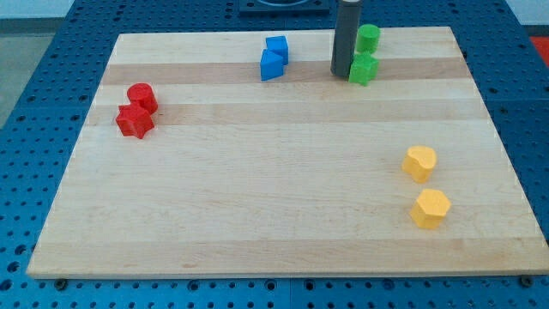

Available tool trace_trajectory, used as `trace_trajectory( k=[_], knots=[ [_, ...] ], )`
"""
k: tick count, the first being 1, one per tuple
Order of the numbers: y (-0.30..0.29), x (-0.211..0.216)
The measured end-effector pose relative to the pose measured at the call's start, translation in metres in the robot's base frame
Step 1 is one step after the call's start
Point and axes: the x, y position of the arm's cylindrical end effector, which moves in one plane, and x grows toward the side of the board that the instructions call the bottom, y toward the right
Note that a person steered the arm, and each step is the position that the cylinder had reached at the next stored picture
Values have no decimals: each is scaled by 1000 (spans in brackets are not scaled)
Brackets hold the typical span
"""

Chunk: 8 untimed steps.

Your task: Move the blue cube vertically below to the green star

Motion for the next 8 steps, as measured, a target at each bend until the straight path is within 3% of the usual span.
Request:
trace_trajectory(
  k=[4,5,6,7,8],
  knots=[
    [22,0],
    [16,-23],
    [-20,-88],
    [-77,-104],
    [-98,-73]
  ],
)
